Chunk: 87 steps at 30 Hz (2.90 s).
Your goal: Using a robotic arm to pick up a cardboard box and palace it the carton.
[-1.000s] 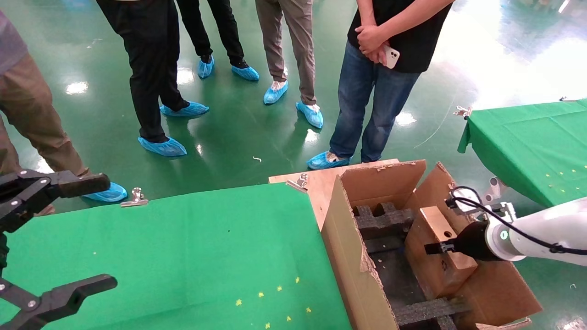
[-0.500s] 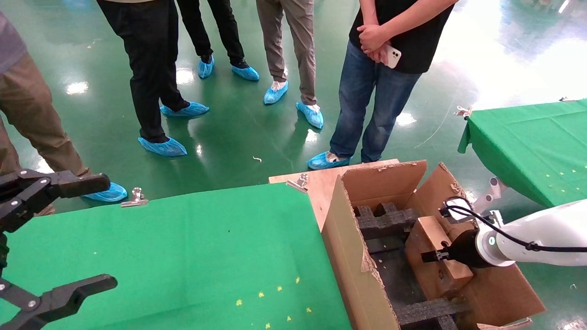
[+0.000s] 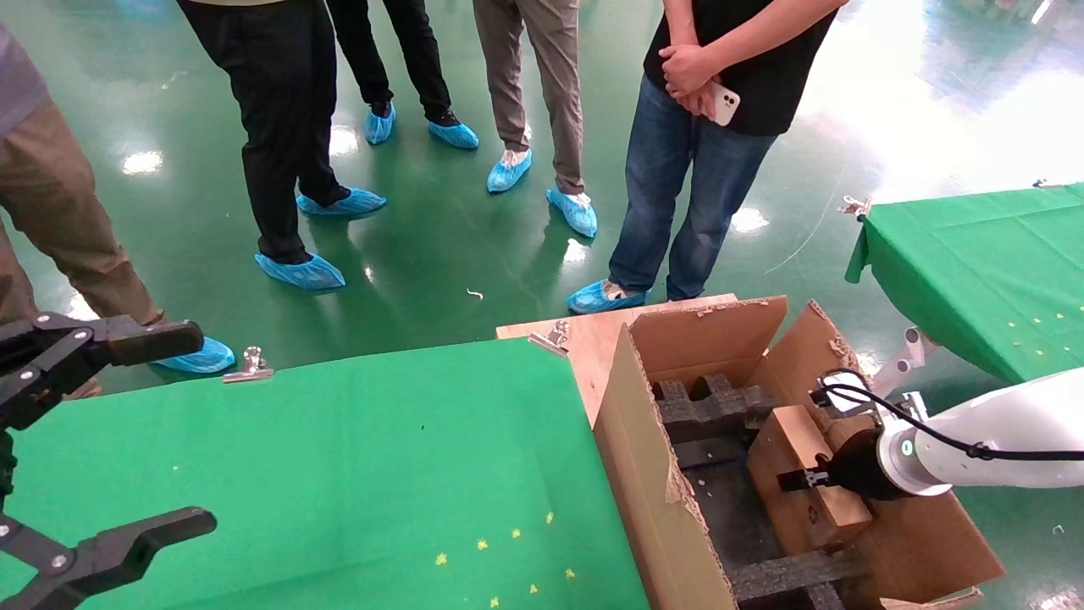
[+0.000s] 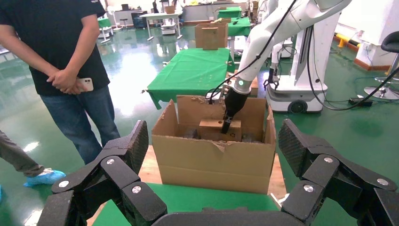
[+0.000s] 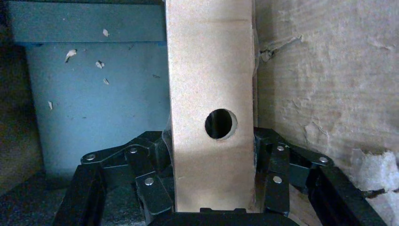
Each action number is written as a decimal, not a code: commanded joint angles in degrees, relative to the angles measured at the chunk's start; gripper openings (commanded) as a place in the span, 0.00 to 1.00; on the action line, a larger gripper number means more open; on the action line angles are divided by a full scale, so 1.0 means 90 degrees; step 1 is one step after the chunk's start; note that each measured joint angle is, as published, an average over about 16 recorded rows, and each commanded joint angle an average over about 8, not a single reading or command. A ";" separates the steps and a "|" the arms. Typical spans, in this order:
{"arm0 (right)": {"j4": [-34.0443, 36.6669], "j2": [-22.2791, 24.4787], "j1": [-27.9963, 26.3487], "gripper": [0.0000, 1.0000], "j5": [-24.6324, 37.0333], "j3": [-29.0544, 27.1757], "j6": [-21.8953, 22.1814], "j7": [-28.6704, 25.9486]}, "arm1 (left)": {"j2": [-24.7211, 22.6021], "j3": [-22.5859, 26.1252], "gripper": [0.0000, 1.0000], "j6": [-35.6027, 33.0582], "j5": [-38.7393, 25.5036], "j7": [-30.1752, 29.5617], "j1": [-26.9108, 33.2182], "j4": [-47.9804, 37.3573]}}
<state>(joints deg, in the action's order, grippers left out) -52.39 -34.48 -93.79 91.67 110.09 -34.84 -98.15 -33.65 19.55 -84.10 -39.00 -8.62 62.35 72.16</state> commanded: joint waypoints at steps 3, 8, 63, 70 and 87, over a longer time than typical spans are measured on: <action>-0.0021 0.0010 -0.0008 1.00 0.0021 0.0005 -0.0001 -0.0026 | 0.0000 0.0000 1.00 0.0000 0.0000 0.0000 0.0000 0.0000; 0.0002 0.0003 -0.0030 1.00 0.0019 -0.0004 -0.0005 -0.0042 | 0.0000 0.0000 1.00 0.0000 0.0000 0.0000 0.0000 -0.0001; -0.2345 0.1138 -0.2682 1.00 -0.1132 -0.1503 -0.0282 0.1111 | 0.0003 0.0003 1.00 0.0003 0.0005 0.0002 0.0000 -0.0003; -0.2317 0.1056 -0.2321 1.00 -0.1357 -0.1986 -0.0570 0.1573 | 0.0003 0.0004 1.00 0.0003 0.0005 0.0003 0.0000 -0.0004; -0.2328 0.0722 -0.0558 1.00 -0.2605 -0.4516 -0.2088 0.4005 | 0.0003 0.0005 1.00 0.0003 0.0006 0.0003 0.0001 -0.0004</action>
<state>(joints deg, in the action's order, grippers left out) -73.34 -27.98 -98.81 68.22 69.44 -53.63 -62.10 -33.62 19.60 -84.07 -38.95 -8.59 62.36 72.12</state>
